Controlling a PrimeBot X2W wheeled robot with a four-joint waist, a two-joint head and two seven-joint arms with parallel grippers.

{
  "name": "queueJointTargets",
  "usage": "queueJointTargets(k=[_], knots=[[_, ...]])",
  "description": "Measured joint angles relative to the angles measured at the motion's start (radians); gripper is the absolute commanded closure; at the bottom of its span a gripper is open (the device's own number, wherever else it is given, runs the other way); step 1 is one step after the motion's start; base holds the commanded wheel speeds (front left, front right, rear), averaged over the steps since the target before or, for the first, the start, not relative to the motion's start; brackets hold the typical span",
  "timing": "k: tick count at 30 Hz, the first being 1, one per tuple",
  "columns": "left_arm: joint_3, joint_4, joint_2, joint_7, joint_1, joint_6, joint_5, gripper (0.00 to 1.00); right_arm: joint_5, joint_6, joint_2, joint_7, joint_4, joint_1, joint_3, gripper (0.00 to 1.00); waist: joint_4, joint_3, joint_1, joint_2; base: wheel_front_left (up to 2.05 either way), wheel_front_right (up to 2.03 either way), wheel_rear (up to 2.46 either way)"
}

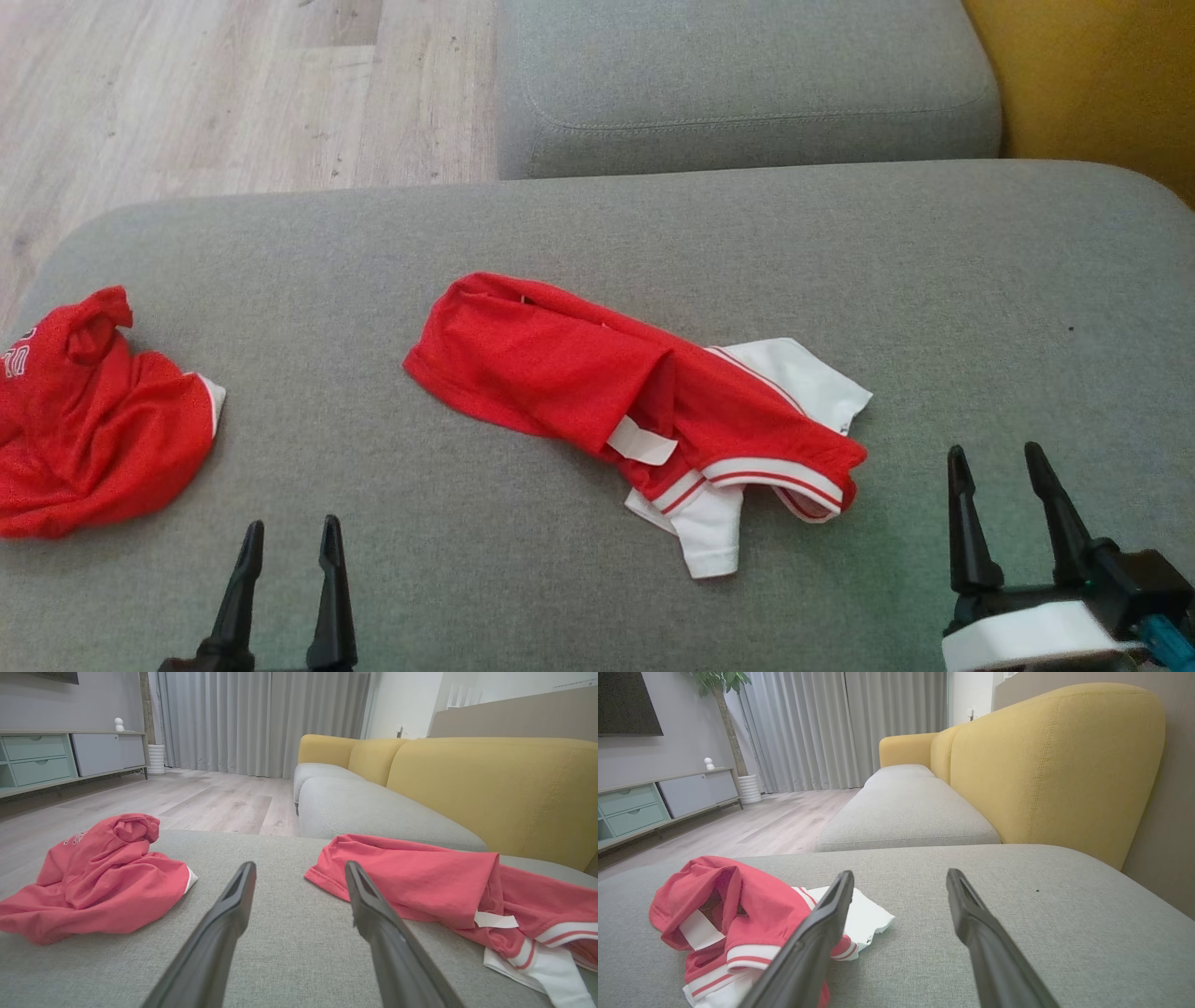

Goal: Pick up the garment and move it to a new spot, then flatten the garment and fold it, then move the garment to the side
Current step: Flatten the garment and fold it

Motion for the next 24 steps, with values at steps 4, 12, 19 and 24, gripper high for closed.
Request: queueJointTargets(k=[4,12,19,24], knots=[[-0.002,0.003,0.0,0.0,0.0,0.0,-0.011,0.0,0.0,0.0,0.0,0.0,0.001,0.0,0.003,0.0,0.0,-0.001,0.0,0.0,0.0,0.0,0.0],[-0.003,0.003,0.0,0.0,0.0,0.002,-0.011,0.0,0.002,0.0,0.0,0.0,0.004,0.0,0.01,0.0,-0.007,-0.001,0.0,0.0,0.0,0.0,0.0],[-0.005,0.002,0.0,0.0,0.0,0.009,-0.02,0.0,0.009,0.0,0.0,0.0,0.003,-0.001,0.016,0.0,-0.012,0.002,0.0,0.0,0.0,0.0,0.0],[-0.054,0.014,0.0,0.0,-0.011,0.008,-0.016,0.0,0.009,0.0,0.0,0.0,-0.002,-0.005,0.026,0.0,-0.027,0.01,0.0,0.0,0.0,0.0,0.0]])
